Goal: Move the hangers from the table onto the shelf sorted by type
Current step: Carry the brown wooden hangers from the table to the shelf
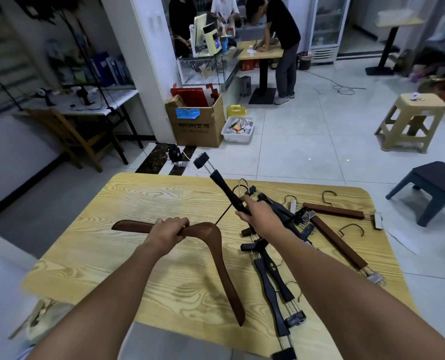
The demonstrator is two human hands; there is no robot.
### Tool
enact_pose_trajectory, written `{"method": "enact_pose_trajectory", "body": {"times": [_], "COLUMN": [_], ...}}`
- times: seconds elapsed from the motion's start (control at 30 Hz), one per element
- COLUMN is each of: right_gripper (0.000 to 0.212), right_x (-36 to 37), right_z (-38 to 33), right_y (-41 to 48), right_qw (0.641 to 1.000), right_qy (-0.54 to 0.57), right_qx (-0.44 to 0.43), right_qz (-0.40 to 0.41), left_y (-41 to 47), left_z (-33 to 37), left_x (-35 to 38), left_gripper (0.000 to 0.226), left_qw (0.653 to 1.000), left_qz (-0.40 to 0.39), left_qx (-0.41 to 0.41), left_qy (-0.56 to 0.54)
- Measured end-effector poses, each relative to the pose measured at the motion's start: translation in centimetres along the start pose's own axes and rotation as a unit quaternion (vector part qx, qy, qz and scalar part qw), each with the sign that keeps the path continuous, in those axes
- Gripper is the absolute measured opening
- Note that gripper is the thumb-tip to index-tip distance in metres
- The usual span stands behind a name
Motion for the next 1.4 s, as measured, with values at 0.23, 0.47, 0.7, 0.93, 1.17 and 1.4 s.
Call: {"method": "enact_pose_trajectory", "body": {"times": [0.23,0.47,0.7,0.93,1.17,1.4], "right_gripper": [0.033,0.03,0.025,0.034,0.033,0.035], "right_x": [-2.0,-4.3,-5.2,-6.1,-6.4,-4.9], "right_z": [-1.0,-2.9,-4.5,-9.1,-15.8,-24.3], "right_y": [-2.3,-3.7,-4.8,-5.7,-7.1,-9.6], "right_qw": [0.999,0.994,0.988,0.981,0.97,0.955], "right_qy": [-0.019,-0.064,-0.098,-0.114,-0.121,-0.123], "right_qx": [-0.023,-0.054,-0.073,-0.115,-0.175,-0.245], "right_qz": [0.022,0.076,0.092,0.107,0.118,0.115], "left_y": [-2.7,-6.8,-11.5,-16.2,-21.7,-29.6], "left_z": [0.7,0.2,-2.0,-3.3,-5.3,-8.5], "left_x": [-1.0,-2.1,-3.5,-5.4,-8.0,-11.7], "left_gripper": [0.019,0.019,0.019,0.016,0.018,0.027], "left_qw": [1.0,0.997,0.991,0.983,0.974,0.953], "left_qz": [0.01,0.019,0.026,0.021,0.044,0.077], "left_qx": [-0.021,-0.065,-0.132,-0.177,-0.223,-0.292], "left_qy": [0.011,0.026,0.013,0.043,0.012,0.023]}}
Point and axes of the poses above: each hand's wrist, its own y-axis towards the middle knuckle, its own x-axis out of the palm, z = x × y, the point moved 10 cm from there along y, towards the middle knuckle, and after that the axes turned 3 degrees about x, right-handed, at the moved point
